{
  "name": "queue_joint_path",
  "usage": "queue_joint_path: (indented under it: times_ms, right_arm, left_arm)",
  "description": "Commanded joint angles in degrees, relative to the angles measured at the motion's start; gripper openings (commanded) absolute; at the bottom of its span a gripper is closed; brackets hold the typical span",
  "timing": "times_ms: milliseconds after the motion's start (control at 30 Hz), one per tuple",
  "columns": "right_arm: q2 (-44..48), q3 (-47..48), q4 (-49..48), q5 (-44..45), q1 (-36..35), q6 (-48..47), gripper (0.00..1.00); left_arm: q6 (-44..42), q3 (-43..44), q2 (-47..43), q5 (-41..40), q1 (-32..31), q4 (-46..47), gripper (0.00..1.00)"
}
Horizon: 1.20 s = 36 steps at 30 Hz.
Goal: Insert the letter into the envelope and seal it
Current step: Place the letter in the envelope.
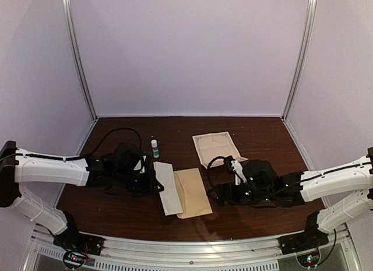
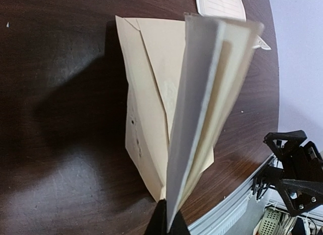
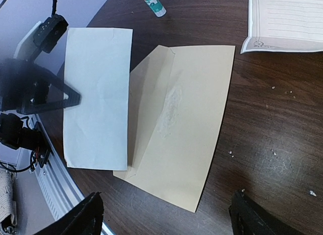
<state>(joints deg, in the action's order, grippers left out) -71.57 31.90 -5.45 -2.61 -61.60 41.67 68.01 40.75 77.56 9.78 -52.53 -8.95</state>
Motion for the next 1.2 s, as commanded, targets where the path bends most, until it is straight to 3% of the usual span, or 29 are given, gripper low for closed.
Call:
queue_joint_path:
  times_ms: [0,567,1167]
  right_arm:
    - [-2.08,1.59,-1.98,0.74,0.3,0.83,0.87]
    - [-13.85,6.01,-4.6,-1.7,0.17,1.22,0.84]
    - [-17.54,6.6,-6.06,-2.97,0.18,2.08,0.82]
  left_arm:
    - [-2.17,0.55,1.48,3.05,1.91,3.06,0.0]
    - [-4.01,-1.22,7.79,5.71,5.16,2.22,0.0]
    - [-9.82,2.13,14.48,6.19,5.69,0.81,0.0]
